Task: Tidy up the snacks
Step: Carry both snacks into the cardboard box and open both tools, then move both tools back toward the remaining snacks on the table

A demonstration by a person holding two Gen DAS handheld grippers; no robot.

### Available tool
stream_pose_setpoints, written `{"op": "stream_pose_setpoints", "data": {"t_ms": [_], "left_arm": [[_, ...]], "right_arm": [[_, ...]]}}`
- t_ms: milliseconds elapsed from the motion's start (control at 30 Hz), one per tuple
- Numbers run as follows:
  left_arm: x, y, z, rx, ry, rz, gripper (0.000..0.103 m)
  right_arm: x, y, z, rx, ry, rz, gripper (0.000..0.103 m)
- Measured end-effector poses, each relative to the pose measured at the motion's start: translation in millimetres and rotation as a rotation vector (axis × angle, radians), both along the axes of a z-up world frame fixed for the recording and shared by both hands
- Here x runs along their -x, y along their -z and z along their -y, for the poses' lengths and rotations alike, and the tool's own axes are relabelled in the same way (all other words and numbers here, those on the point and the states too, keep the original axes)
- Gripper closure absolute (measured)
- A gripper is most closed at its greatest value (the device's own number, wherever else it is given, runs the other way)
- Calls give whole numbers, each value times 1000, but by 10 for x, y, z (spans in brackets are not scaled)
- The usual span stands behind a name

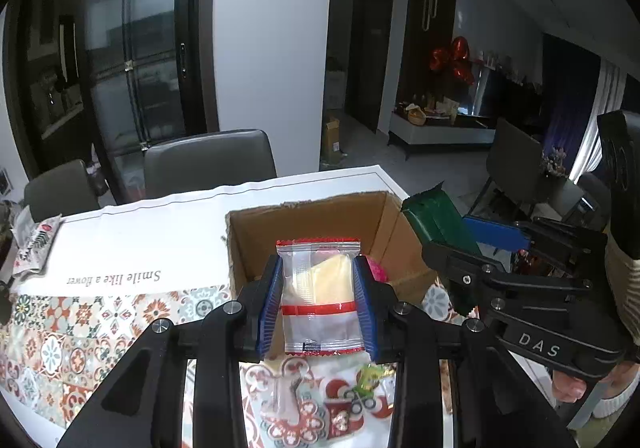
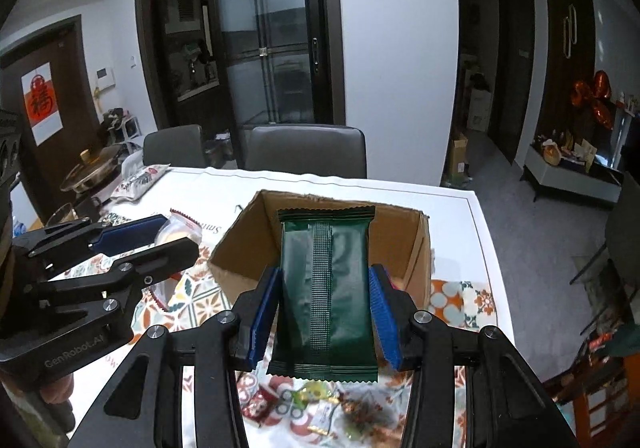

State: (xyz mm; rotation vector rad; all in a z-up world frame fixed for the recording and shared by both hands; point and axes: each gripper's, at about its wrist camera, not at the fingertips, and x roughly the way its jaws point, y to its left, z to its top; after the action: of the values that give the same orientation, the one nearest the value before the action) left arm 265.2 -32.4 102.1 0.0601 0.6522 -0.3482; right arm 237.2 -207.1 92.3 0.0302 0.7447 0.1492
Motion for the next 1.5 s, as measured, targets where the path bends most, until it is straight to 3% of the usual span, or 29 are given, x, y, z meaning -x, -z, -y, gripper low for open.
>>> {"op": "stream_pose_setpoints", "data": {"t_ms": [433,733,767,833,867,1067,1500], "left_arm": [[-651,197,133,-20,-17,-35,69],[-895,375,232,-41,-24,-96,67],[-891,387,241,-47,-33,-97,58],[-865,384,229,-71,-72,-83,45],[-828,379,214,-79,-84,-69,45],[-580,321,77,-79,-104,-47,43],[105,198,-44,-73,-101,47,42]], "right_arm": [[-631,278,112,20,-6,-72,57],[-809,475,208,26,24,-97,57],[-822,493,204,34,30,-104,55],[-829,506,203,53,50,-114,40],[-807,501,208,60,60,-107,36],[-622,451,206,75,67,-93,36],[99,222,130,71,108,39,36]]}}
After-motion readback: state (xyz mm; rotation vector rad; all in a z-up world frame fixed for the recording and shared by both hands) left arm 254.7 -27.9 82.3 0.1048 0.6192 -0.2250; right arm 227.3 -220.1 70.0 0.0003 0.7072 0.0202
